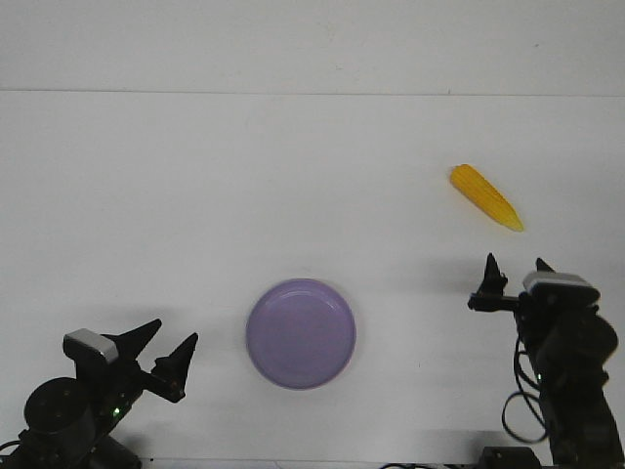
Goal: Place corn on plate with both arms
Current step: 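Reach the right gripper forward to the yellow corn cob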
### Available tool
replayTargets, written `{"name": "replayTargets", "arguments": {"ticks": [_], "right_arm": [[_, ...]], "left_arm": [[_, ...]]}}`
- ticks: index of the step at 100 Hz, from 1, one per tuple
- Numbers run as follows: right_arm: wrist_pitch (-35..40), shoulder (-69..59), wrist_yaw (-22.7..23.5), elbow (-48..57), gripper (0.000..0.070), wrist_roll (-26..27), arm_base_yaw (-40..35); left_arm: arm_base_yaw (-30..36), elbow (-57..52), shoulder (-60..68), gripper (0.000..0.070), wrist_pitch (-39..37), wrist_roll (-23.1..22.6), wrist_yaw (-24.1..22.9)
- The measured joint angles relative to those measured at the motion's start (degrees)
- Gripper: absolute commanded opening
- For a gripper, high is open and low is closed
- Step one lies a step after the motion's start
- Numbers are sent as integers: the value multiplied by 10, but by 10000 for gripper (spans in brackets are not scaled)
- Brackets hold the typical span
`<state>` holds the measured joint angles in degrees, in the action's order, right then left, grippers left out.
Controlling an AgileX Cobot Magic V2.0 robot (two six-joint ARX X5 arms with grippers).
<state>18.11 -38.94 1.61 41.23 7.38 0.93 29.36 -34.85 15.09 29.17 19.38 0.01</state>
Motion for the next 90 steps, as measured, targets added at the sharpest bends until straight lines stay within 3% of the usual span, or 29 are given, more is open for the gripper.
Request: {"name": "replayTargets", "arguments": {"ticks": [23, 48, 67, 90], "right_arm": [[56, -303, -5, 181, 593, -93, 2], [115, -570, -87, 383, 593, -167, 4], [144, -699, -102, 484, 593, -198, 16], [134, -769, -105, 507, 593, -226, 30]], "left_arm": [[0, 0, 0, 502, 0, 0, -1], [0, 0, 0, 502, 0, 0, -1], [0, 0, 0, 501, 4, 0, -1], [0, 0, 0, 499, 5, 0, -1]]}}
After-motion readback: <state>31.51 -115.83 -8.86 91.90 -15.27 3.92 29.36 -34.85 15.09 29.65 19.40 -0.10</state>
